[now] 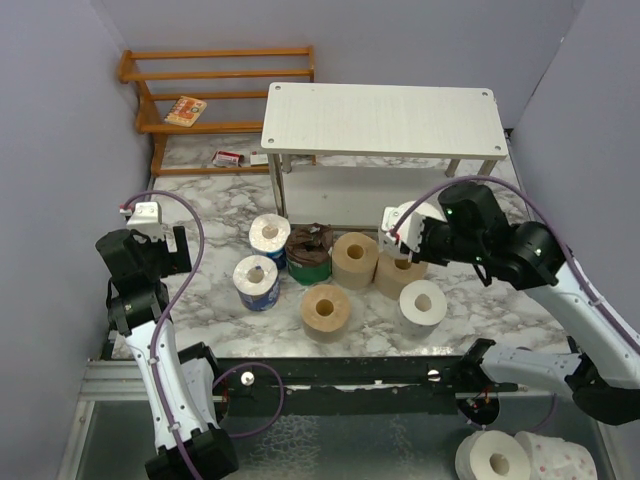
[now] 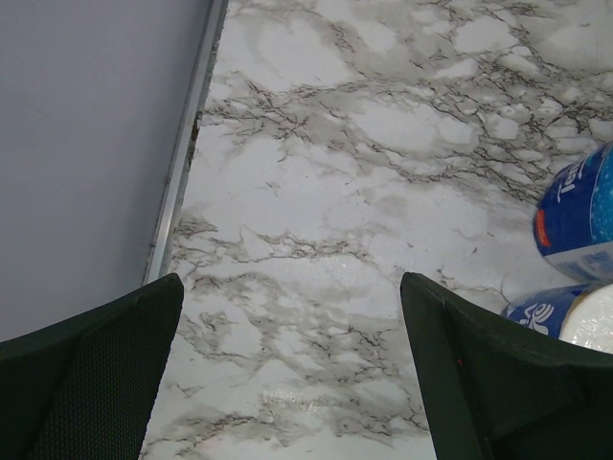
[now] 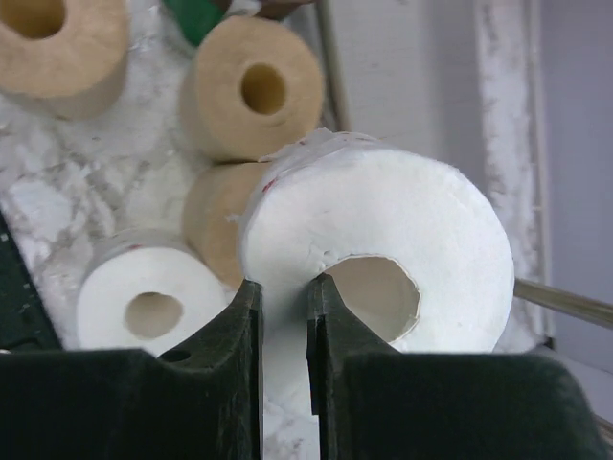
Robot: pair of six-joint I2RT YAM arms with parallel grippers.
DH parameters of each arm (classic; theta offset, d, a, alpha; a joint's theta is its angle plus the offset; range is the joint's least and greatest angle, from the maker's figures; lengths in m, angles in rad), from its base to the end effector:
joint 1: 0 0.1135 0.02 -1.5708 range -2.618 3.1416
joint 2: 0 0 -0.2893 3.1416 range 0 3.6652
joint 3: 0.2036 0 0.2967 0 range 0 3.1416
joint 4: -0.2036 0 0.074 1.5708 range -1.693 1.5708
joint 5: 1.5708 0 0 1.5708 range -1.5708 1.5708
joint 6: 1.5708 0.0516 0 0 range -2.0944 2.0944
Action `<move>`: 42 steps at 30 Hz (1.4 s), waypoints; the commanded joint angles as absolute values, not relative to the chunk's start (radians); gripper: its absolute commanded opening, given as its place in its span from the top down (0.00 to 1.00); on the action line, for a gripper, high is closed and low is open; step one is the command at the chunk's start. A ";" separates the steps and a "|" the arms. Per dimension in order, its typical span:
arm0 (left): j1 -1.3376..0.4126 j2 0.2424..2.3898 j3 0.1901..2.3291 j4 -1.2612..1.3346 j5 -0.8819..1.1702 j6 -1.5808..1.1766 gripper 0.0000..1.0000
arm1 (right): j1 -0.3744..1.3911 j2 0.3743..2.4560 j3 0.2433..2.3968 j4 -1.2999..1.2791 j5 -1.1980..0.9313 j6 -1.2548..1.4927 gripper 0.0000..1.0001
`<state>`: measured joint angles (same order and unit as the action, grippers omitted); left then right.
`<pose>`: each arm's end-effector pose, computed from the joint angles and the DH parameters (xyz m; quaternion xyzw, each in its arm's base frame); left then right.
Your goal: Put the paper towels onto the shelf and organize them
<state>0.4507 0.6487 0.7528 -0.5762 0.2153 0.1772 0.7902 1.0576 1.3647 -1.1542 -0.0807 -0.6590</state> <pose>0.1696 0.0698 0.3216 -0.0600 0.8477 0.0732 0.5220 0.1518 0.1591 0.4166 -0.6301 0.6902 0.0608 0.3505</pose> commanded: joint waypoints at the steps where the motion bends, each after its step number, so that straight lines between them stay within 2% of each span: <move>1: 0.458 0.651 0.756 -0.563 0.192 0.166 0.01 | 0.785 1.054 1.519 -1.074 0.133 -0.739 0.99; 9: 0.457 0.644 0.756 -0.564 0.196 0.167 0.01 | 0.787 1.135 1.888 -1.209 0.212 -0.745 0.99; 13: 0.457 0.643 0.755 -0.564 0.199 0.170 0.01 | 0.787 1.110 1.887 -1.134 0.330 -0.793 0.99; 18: 0.458 0.621 0.752 -0.563 0.199 0.169 0.01 | 0.786 1.136 1.940 -1.135 0.346 -0.793 0.99; 21: 0.458 0.609 0.751 -0.564 0.204 0.170 0.01 | 0.787 1.137 1.924 -1.017 0.393 -0.831 0.99; 25: 0.458 0.593 0.747 -0.563 0.204 0.169 0.01 | 0.786 1.213 2.024 -0.962 0.425 -0.805 0.99; 29: 0.458 0.581 0.746 -0.564 0.207 0.171 0.01 | 0.785 1.258 2.000 -0.854 0.479 -0.814 0.99; 36: 0.458 0.504 0.733 -0.547 0.205 0.179 0.01 | 0.767 1.427 2.183 -1.022 0.499 -0.694 0.99; 42: 0.457 0.503 0.732 -0.544 0.204 0.182 0.01 | 0.662 1.490 2.255 -1.094 0.371 -0.506 0.99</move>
<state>0.4507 0.5053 0.7383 -0.5652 0.2123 0.1753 0.7139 1.4948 2.2093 -1.0565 0.4198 -0.6502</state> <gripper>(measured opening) 0.991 0.179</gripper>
